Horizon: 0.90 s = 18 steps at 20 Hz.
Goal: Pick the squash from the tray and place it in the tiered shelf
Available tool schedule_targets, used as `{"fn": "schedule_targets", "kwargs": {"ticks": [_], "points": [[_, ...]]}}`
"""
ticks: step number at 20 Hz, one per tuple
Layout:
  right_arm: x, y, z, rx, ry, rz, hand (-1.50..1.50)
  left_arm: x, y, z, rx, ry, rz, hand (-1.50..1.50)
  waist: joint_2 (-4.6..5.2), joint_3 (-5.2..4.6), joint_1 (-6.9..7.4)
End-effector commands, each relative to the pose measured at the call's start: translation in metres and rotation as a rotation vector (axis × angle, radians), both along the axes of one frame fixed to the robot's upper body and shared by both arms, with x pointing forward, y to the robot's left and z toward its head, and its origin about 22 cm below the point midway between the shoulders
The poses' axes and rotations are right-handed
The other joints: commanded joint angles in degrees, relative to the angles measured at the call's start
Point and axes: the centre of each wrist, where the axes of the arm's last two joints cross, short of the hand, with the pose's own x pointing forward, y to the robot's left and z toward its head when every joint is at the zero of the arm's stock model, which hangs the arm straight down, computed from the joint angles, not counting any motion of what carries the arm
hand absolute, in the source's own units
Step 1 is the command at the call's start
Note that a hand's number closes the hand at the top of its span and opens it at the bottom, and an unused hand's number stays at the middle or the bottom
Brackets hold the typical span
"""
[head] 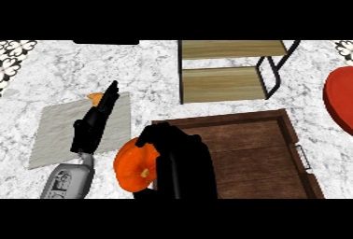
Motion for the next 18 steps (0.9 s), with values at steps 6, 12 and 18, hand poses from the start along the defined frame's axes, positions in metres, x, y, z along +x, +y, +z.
{"fn": "schedule_targets", "kwargs": {"ticks": [6,12,18], "points": [[0.013,0.008,0.061,0.039,-0.089,-0.300,1.50,-0.002,0.003,-0.001,-0.012,0.008,-0.005,0.00,-0.08,0.00,-0.74],[0.027,0.007,0.102,0.008,-0.200,-0.413,1.50,-0.006,0.002,-0.013,0.000,0.018,0.011,0.00,-0.11,-0.02,-1.28],[0.048,0.008,0.143,0.046,-0.227,-0.469,1.50,0.000,0.011,-0.004,0.012,-0.006,0.017,0.00,0.19,0.00,-0.63]]}}
